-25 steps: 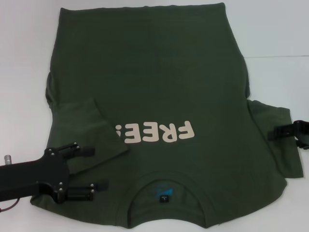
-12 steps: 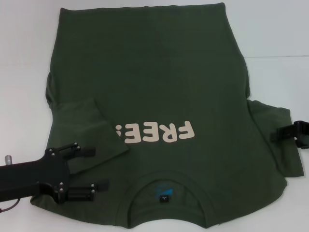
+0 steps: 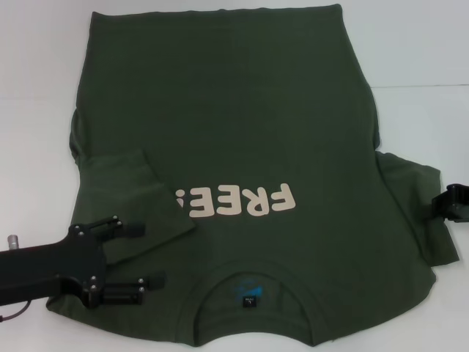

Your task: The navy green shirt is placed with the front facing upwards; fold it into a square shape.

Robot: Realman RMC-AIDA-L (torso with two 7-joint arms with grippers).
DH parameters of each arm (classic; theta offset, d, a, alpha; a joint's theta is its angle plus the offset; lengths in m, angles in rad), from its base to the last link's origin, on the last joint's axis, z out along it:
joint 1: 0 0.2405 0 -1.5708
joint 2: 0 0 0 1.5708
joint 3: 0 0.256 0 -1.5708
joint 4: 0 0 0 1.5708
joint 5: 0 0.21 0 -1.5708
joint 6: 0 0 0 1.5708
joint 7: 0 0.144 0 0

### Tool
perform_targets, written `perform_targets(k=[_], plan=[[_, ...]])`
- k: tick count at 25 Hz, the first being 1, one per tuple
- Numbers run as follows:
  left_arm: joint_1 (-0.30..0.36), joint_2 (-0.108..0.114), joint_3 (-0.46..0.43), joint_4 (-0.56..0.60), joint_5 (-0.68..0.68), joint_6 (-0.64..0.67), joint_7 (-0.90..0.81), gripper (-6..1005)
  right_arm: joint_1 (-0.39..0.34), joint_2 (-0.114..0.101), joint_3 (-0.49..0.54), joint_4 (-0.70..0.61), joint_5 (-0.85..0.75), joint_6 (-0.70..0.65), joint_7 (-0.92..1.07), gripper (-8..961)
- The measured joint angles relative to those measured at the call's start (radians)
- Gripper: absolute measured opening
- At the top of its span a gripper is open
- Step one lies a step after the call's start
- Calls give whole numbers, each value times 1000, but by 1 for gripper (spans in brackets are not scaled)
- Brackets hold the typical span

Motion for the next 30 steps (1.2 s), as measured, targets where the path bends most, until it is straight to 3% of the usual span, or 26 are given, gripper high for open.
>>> perform_targets(k=[6,18,30], plan=[[0,0,0,0,-1,-8,0,948,0,-2,-1,-3,-1,-1,-2,61],[-2,1,-1,0,-6,-10,-1,949,0,-14,0,-10,3,-11,-17,36],[0,2,-6,0,-8,-9,-4,949,-51,-33,73,-132,13,-80,-12,34]])
